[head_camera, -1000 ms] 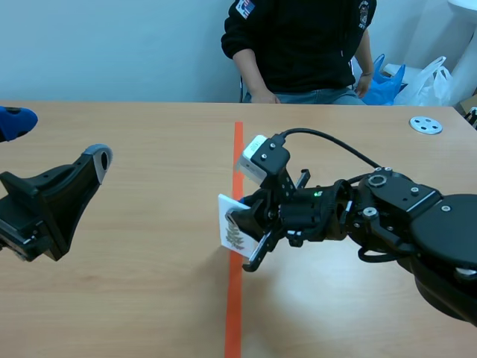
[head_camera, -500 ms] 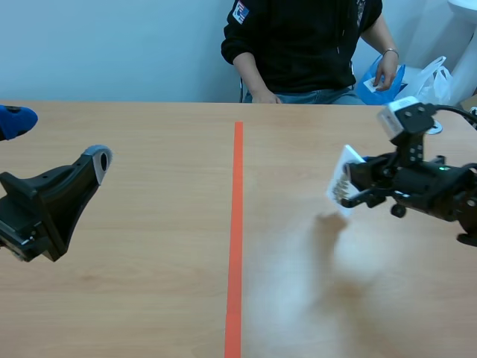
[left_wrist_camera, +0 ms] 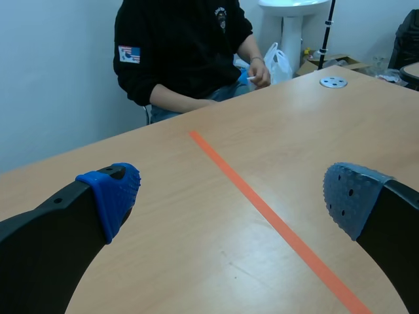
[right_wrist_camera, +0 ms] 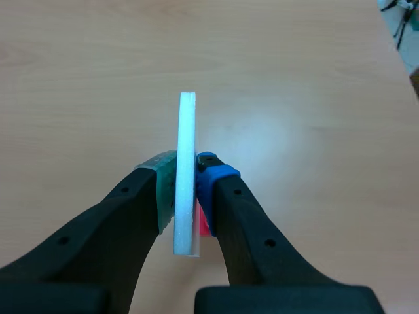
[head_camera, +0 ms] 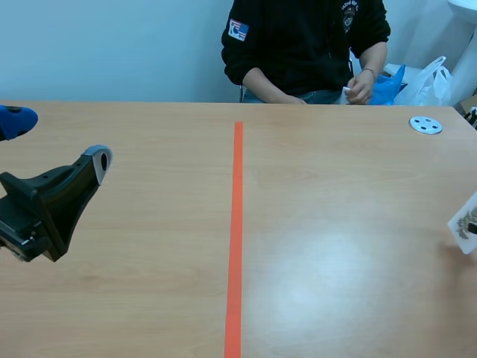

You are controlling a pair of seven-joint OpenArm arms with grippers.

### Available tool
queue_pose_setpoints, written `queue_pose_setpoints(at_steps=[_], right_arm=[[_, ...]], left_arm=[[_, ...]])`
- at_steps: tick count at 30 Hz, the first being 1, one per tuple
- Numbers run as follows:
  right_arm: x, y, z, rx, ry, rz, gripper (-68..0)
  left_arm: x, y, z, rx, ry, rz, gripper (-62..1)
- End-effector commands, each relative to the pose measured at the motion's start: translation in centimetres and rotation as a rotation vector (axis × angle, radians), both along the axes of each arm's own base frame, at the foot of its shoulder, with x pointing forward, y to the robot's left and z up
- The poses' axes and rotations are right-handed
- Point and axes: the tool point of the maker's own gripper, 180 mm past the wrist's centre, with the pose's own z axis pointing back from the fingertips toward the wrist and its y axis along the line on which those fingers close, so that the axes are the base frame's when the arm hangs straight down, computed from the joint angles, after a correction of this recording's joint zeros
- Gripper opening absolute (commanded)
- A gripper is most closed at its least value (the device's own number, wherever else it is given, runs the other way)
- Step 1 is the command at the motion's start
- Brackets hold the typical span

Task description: Sort the leaf by its shape. The table is split by an orange tape line. A compound leaf with several leaflets goes to the left side, a simple leaf with one blade goes to the right side. Return to the home posture when a red brick is placed on the table.

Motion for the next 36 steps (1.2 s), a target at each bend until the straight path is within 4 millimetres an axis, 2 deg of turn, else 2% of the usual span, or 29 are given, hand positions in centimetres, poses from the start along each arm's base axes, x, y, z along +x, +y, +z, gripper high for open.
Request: queue_pose_setpoints(at_steps=[1, 7, 12, 14, 15, 18, 20, 22, 27, 31, 33, 36], right_arm=[[0.2, -0.8, 1.3, -0.007, -0.038, -0.012, -66.9], [-2.2, -3.6, 0.8, -0.022, -0.021, -0.108, -66.9], [-2.8, -4.4, 0.7, -0.022, -0.020, -0.143, -66.6], [-2.9, -4.4, 0.6, -0.022, -0.011, -0.143, -62.2], [-3.0, -4.4, 0.4, -0.021, -0.002, -0.144, -57.9], [-3.0, -4.3, 0.3, -0.015, 0.001, -0.146, -40.4], [-3.0, -4.2, 0.3, -0.012, 0.002, -0.142, -32.0], [-3.0, -4.1, 0.2, -0.010, 0.004, -0.141, -30.0], [-3.0, -4.3, 0.5, 0.013, -0.009, -0.156, -29.7], [-3.4, -5.3, 0.8, 0.038, -0.007, -0.192, -20.9], [-3.8, -5.8, 1.4, 0.040, -0.016, -0.188, -18.2], [-4.4, -5.7, 3.2, 0.041, -0.055, -0.150, -17.5]], left_arm=[[-0.1, 0.0, 0.5, -0.014, -0.015, -0.003, -0.7], [-0.1, 0.0, 0.5, 0.002, -0.015, -0.018, -0.7], [-0.1, 0.0, 0.5, 0.007, -0.015, -0.022, -0.7], [-0.1, 0.0, 0.5, 0.006, -0.015, -0.022, -0.7], [-0.1, 0.0, 0.5, 0.006, -0.015, -0.022, -0.7], [-0.1, 0.0, 0.5, 0.007, -0.015, -0.022, -0.7], [-0.1, 0.0, 0.5, 0.007, -0.015, -0.022, -0.6], [-0.1, 0.0, 0.5, 0.007, -0.015, -0.022, -0.6], [-0.1, 0.0, 0.5, 0.007, -0.015, -0.022, -0.6], [-0.1, 0.0, 0.5, 0.007, -0.015, -0.022, -0.7], [-0.1, 0.0, 0.5, 0.007, -0.014, -0.021, -0.6], [-0.1, 0.0, 0.5, 0.007, -0.014, -0.021, -0.6]])
